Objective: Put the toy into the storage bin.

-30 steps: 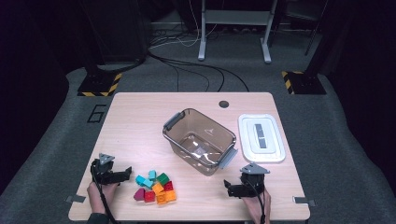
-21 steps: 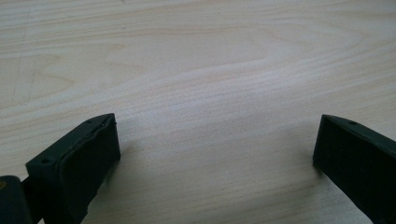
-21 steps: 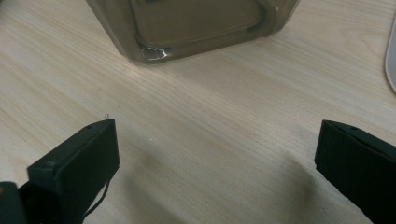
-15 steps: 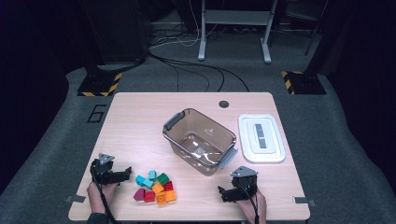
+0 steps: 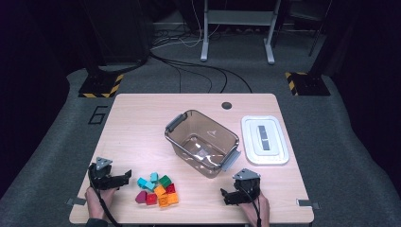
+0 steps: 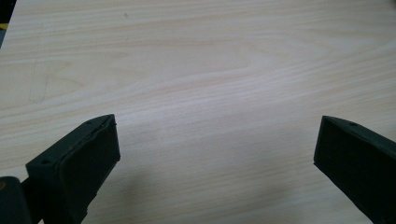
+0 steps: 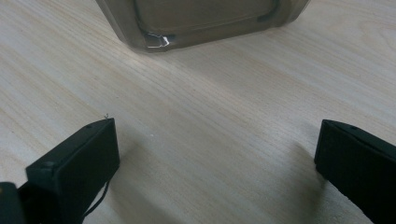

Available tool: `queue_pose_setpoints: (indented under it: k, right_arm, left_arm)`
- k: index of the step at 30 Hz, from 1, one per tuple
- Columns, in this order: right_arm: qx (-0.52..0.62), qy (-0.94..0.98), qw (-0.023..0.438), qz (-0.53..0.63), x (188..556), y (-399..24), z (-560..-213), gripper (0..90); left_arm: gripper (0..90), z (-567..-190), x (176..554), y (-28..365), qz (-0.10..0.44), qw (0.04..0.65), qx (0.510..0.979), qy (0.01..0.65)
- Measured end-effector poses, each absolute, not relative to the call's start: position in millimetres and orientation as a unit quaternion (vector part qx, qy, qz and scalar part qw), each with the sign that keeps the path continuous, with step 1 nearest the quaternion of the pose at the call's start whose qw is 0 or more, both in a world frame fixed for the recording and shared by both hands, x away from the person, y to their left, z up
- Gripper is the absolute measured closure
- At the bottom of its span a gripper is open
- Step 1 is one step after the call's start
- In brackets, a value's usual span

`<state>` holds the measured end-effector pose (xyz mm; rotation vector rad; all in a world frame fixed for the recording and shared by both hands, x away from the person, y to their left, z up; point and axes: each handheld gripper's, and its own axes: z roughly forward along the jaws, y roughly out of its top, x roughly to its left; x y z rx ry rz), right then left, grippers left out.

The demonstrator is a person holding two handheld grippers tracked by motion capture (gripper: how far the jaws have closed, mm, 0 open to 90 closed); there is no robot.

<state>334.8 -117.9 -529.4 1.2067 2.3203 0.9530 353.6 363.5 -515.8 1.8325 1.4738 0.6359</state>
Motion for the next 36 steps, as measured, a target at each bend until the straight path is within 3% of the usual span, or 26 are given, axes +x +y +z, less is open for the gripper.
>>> queue_pose_setpoints:
  k: [19, 36]
  right_arm:
    - [0.428, 0.819, 0.179, 0.337, 334.7, -117.8, -529.4, 0.0]
    - [0.43, 0.818, 0.18, 0.336, 334.7, -117.7, -529.4, 0.0]
  left_arm:
    - [0.1, -502.2, 332.3, 315.5, 0.191, 0.363, 0.756, 0.511]
    - [0.0, -521.5, 340.7, 329.8, 0.195, 0.341, 0.744, 0.541]
